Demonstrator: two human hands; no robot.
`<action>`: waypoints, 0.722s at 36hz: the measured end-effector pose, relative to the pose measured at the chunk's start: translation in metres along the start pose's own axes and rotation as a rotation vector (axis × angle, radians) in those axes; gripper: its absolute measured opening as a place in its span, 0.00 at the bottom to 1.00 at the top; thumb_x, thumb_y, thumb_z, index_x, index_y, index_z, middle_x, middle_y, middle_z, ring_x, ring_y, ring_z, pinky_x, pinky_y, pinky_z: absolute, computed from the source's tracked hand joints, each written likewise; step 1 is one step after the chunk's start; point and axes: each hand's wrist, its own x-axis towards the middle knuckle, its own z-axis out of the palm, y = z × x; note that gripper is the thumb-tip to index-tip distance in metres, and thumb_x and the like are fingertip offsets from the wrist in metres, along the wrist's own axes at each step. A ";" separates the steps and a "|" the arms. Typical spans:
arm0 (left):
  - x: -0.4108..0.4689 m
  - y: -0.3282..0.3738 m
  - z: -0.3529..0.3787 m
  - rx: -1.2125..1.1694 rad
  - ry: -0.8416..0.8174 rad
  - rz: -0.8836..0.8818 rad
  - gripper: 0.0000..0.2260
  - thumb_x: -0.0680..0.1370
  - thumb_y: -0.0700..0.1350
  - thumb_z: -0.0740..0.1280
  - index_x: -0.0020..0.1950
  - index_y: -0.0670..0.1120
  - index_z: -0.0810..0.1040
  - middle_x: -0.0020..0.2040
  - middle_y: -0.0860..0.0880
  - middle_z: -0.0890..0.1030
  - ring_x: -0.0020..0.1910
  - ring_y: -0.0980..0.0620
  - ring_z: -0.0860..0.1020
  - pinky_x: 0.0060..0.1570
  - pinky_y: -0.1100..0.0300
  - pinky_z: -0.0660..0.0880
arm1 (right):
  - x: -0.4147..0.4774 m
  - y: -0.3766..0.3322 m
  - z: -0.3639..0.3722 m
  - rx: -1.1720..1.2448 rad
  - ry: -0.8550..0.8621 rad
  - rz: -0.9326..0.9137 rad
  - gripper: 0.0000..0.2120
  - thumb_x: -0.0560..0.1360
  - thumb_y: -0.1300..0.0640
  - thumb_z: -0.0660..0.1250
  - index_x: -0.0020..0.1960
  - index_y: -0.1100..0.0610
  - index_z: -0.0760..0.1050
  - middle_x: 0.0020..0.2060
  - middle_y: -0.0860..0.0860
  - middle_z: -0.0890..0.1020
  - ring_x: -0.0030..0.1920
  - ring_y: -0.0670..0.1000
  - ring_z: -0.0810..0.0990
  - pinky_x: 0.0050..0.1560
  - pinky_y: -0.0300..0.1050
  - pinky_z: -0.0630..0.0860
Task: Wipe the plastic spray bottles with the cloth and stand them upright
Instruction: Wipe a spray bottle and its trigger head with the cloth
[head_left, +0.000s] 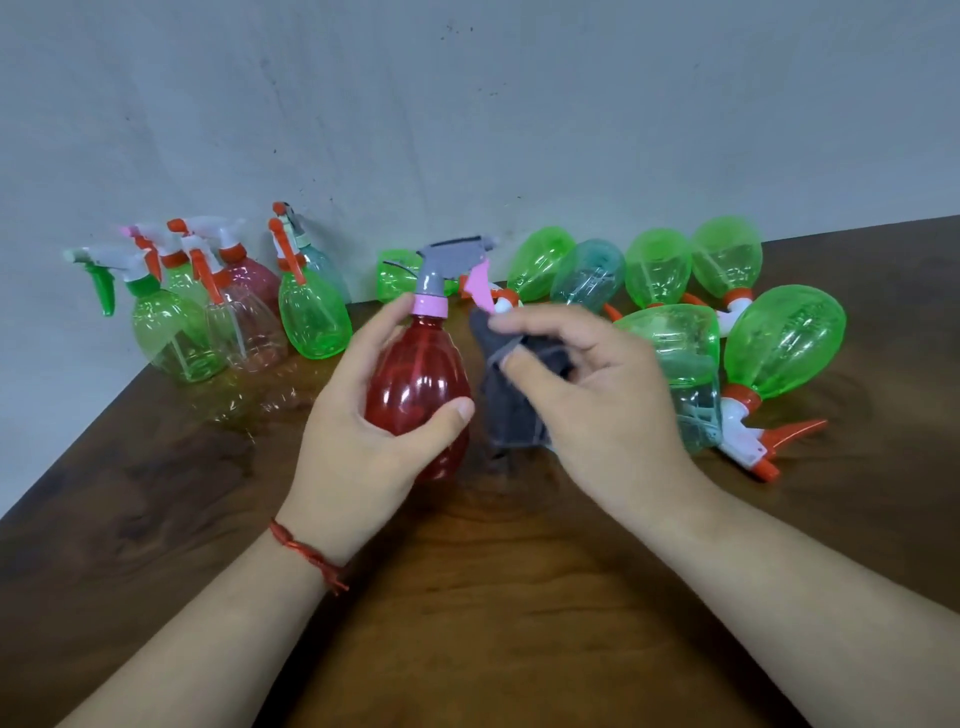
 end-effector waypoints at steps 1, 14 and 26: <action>-0.001 0.000 0.001 0.041 -0.010 0.008 0.39 0.73 0.48 0.84 0.81 0.59 0.70 0.74 0.58 0.77 0.74 0.56 0.75 0.74 0.52 0.74 | 0.003 -0.003 -0.004 -0.044 0.044 -0.086 0.13 0.79 0.67 0.73 0.57 0.52 0.86 0.54 0.46 0.87 0.57 0.48 0.85 0.59 0.45 0.81; -0.014 0.018 0.012 0.122 -0.178 0.084 0.38 0.71 0.45 0.83 0.78 0.59 0.74 0.67 0.57 0.81 0.67 0.57 0.80 0.62 0.73 0.72 | 0.024 0.015 -0.023 -0.542 0.152 -0.363 0.11 0.79 0.63 0.74 0.58 0.53 0.87 0.55 0.46 0.86 0.58 0.52 0.81 0.61 0.46 0.77; -0.013 0.019 0.014 0.122 -0.186 0.030 0.36 0.71 0.48 0.84 0.77 0.58 0.75 0.69 0.60 0.81 0.68 0.57 0.80 0.66 0.65 0.76 | 0.023 0.012 -0.021 -0.630 0.023 -0.453 0.11 0.80 0.65 0.71 0.59 0.54 0.87 0.56 0.47 0.86 0.57 0.53 0.81 0.60 0.44 0.77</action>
